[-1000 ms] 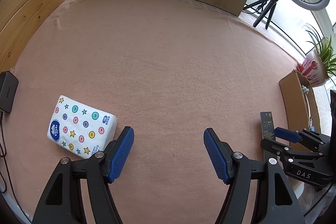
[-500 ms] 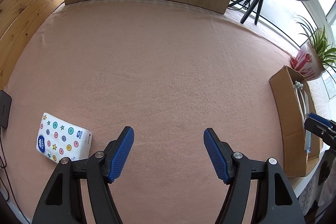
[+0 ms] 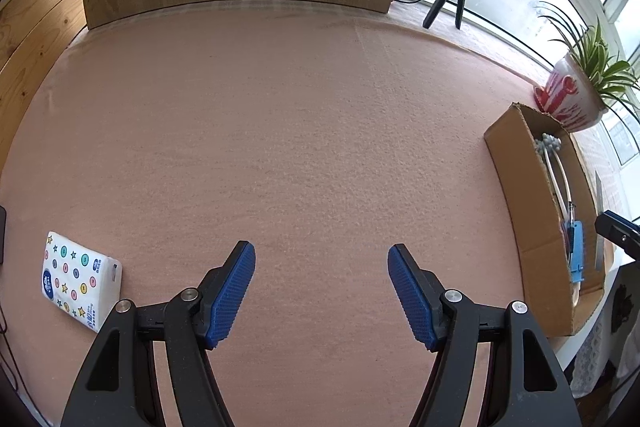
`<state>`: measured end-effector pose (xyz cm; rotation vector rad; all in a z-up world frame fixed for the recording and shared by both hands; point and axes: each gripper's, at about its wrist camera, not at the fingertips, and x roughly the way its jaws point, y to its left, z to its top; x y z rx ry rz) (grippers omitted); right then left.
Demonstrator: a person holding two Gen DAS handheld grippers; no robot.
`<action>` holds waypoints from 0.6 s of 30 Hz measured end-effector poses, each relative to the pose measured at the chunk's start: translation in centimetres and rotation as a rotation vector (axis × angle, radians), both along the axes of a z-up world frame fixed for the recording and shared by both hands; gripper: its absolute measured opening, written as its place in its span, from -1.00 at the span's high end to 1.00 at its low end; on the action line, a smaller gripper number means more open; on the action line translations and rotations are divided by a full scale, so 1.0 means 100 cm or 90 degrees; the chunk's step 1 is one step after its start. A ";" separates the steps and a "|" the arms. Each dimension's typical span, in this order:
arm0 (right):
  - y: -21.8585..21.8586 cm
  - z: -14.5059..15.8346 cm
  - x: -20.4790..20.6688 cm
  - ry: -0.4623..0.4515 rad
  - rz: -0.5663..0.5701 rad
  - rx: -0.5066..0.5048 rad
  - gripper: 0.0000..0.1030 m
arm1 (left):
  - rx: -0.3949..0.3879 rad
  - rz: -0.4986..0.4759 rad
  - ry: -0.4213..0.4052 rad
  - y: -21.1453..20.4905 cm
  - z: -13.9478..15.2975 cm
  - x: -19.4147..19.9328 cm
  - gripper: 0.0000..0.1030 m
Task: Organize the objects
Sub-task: 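Carry the black card over the box and open the right gripper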
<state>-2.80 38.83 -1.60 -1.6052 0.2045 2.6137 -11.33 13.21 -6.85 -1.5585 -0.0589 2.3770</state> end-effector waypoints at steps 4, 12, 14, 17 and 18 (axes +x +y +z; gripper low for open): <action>0.013 -0.002 0.005 -0.001 -0.019 0.000 0.09 | 0.000 -0.010 0.001 0.009 0.000 0.001 -0.41; 0.022 0.001 0.011 0.008 -0.032 0.012 0.06 | -0.001 -0.019 0.000 0.016 0.000 0.007 -0.41; 0.023 0.001 0.012 0.011 -0.034 0.005 0.06 | -0.001 -0.018 -0.002 0.015 0.000 0.007 -0.41; 0.022 0.000 0.011 0.007 -0.036 0.004 0.05 | -0.004 -0.014 0.004 0.013 0.002 0.009 -0.41; 0.021 0.000 0.011 0.008 -0.038 0.003 0.05 | -0.005 -0.011 0.006 0.010 0.004 0.010 -0.41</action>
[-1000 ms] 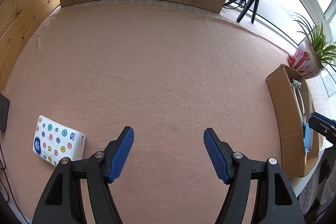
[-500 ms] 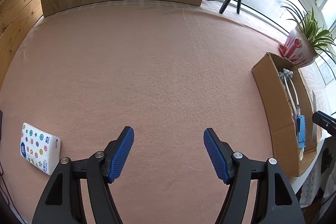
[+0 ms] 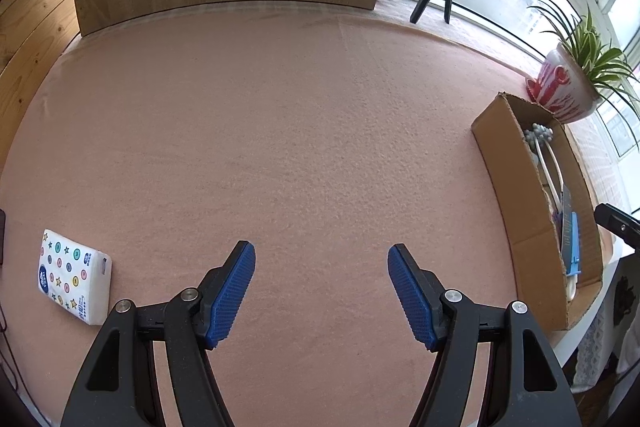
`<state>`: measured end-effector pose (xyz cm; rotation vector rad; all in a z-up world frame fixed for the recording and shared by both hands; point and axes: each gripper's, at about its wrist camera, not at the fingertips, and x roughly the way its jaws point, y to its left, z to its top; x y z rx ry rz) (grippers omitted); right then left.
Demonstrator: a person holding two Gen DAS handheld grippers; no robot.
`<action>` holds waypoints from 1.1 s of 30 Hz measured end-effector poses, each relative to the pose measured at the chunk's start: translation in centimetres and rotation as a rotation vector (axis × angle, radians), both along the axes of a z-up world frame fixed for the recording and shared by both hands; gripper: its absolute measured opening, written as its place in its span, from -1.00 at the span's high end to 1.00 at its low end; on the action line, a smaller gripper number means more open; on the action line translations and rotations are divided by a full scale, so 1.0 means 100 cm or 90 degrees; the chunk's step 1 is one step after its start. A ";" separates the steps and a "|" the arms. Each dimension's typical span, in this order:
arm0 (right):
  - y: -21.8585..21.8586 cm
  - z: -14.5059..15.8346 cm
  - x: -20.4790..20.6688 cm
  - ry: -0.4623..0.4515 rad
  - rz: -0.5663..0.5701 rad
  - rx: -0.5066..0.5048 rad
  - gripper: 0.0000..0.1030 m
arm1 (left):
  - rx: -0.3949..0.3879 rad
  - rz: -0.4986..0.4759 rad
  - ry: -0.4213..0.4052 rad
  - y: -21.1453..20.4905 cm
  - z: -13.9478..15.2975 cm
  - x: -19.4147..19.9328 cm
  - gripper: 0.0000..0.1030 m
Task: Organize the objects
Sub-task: 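Carry the black card over the box and open the right gripper, then reach the left gripper to the star-patterned tissue pack and grasp it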
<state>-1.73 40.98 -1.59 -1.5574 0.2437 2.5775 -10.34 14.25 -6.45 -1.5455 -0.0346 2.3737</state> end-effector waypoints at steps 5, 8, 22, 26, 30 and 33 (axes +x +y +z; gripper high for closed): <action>-0.007 0.002 -0.001 0.010 0.010 -0.030 0.05 | -0.001 0.042 0.009 -0.029 0.007 -0.003 -0.41; -0.018 0.002 -0.005 0.014 0.021 -0.041 0.05 | 0.001 0.081 0.016 -0.059 0.011 -0.006 -0.41; -0.093 -0.003 -0.030 0.004 0.107 -0.056 0.05 | 0.006 0.251 0.013 -0.205 0.011 -0.013 -0.41; -0.109 -0.004 -0.034 0.003 0.122 -0.060 0.05 | 0.022 0.283 -0.009 -0.235 0.002 -0.013 -0.41; -0.122 -0.006 -0.038 0.002 0.132 -0.060 0.05 | 0.034 0.292 -0.021 -0.251 -0.006 -0.018 -0.23; -0.129 -0.006 -0.040 0.003 0.140 -0.058 0.05 | 0.039 0.286 -0.035 -0.251 -0.014 -0.023 -0.04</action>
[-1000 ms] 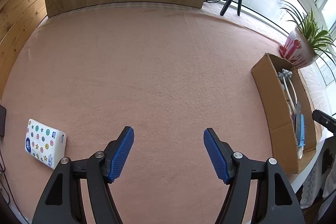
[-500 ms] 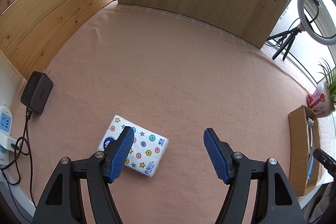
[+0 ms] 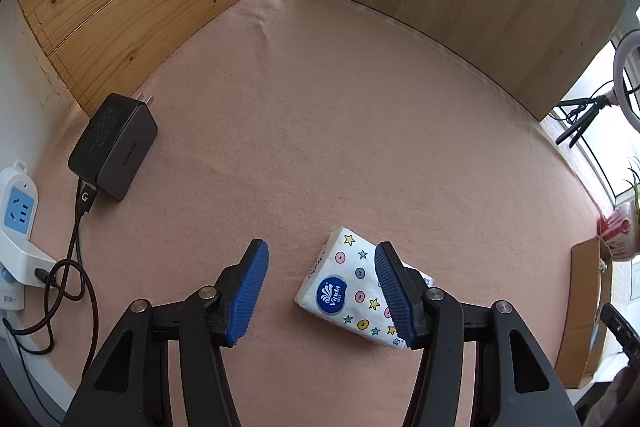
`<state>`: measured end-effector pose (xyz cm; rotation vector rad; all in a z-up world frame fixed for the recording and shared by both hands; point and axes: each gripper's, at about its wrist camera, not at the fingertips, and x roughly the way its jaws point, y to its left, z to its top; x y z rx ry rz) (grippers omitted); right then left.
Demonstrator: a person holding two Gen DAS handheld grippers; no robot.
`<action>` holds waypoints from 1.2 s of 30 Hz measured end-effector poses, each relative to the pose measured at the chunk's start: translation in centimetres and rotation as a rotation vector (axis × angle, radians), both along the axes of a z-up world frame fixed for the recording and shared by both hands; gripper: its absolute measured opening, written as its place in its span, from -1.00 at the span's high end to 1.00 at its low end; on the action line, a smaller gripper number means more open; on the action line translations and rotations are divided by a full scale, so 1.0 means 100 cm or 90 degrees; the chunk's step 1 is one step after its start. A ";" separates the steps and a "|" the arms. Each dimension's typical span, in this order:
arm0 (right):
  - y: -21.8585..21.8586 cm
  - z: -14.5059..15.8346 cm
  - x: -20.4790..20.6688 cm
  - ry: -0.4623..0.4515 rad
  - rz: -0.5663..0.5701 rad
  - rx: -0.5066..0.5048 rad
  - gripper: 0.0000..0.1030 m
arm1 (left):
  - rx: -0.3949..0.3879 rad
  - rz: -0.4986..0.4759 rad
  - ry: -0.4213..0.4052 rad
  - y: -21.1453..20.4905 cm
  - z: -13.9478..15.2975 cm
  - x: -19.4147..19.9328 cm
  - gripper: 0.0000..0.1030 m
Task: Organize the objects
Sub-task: 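Reach the left gripper to the star-patterned tissue pack and grasp it, then hand the tissue pack from the left gripper to the right gripper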
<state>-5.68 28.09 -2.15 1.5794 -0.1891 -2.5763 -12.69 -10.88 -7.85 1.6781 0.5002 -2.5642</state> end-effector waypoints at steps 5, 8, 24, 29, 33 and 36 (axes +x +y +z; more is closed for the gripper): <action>-0.004 -0.002 -0.001 -0.003 0.002 0.003 0.05 | 0.008 -0.035 -0.013 0.013 -0.013 -0.010 0.21; -0.003 -0.003 -0.001 -0.009 -0.001 -0.002 0.05 | 0.003 -0.061 -0.005 0.024 -0.014 -0.016 0.30; 0.017 -0.002 0.009 -0.023 -0.020 -0.014 0.05 | 0.034 -0.289 0.028 0.152 -0.019 -0.018 0.34; 0.024 -0.006 0.014 -0.034 -0.025 -0.028 0.05 | 0.038 -0.379 0.037 0.205 -0.017 -0.007 0.34; 0.033 -0.012 0.020 -0.044 -0.036 -0.041 0.05 | 0.038 -0.451 0.044 0.245 -0.016 0.002 0.34; 0.041 -0.015 0.024 -0.053 -0.045 -0.053 0.05 | 0.030 -0.496 0.050 0.271 -0.015 0.009 0.34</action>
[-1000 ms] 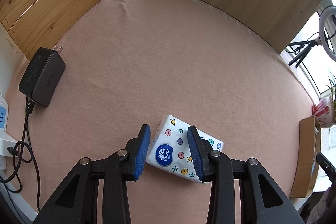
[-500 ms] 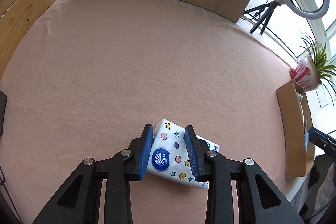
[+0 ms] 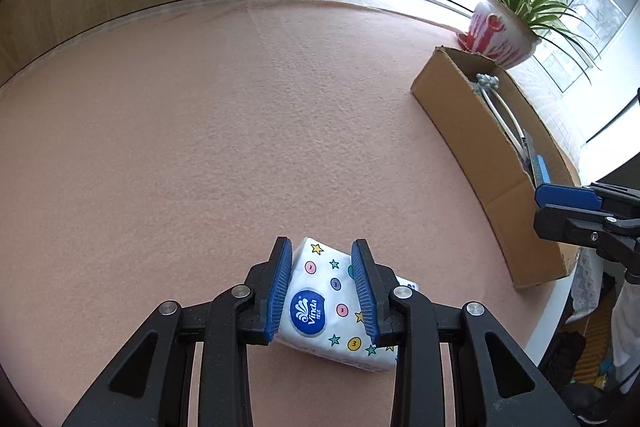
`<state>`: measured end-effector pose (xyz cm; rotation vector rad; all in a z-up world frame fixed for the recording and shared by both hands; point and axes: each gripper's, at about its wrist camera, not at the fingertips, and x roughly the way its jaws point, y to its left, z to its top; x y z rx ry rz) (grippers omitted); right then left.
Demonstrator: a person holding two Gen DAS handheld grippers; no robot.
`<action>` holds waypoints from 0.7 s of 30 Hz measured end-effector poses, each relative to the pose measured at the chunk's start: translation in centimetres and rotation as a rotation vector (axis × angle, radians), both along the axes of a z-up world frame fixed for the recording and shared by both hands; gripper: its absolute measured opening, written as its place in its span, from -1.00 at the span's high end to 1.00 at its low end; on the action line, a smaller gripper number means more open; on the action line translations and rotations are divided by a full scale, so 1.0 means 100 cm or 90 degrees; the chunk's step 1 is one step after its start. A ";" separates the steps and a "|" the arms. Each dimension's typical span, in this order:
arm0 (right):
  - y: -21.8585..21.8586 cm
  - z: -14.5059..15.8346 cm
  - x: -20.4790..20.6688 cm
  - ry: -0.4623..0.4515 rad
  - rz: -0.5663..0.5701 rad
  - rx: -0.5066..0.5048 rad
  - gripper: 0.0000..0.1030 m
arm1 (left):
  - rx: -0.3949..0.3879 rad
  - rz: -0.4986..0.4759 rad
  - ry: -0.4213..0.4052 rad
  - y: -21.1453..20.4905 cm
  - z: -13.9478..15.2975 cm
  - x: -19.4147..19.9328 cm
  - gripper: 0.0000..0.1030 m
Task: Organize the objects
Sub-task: 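Hand the tissue pack from the left gripper to the right gripper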
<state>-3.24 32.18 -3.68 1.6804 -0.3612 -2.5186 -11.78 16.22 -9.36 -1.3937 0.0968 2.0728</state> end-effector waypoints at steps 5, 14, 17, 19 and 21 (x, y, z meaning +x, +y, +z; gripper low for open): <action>0.010 -0.003 0.005 -0.007 -0.008 -0.028 0.05 | -0.008 0.018 0.003 0.012 0.009 0.005 0.30; -0.005 -0.011 -0.010 -0.018 0.032 -0.071 0.05 | 0.021 0.099 -0.037 -0.047 0.022 0.024 0.26; -0.017 -0.021 -0.018 -0.036 0.056 -0.089 0.05 | 0.042 0.109 -0.064 -0.055 0.015 0.038 0.26; -0.026 -0.028 -0.025 -0.052 0.077 -0.100 0.05 | 0.054 0.113 -0.077 -0.056 0.011 0.046 0.26; -0.034 -0.035 -0.031 -0.067 0.099 -0.116 0.06 | 0.060 0.113 -0.082 -0.055 0.008 0.052 0.26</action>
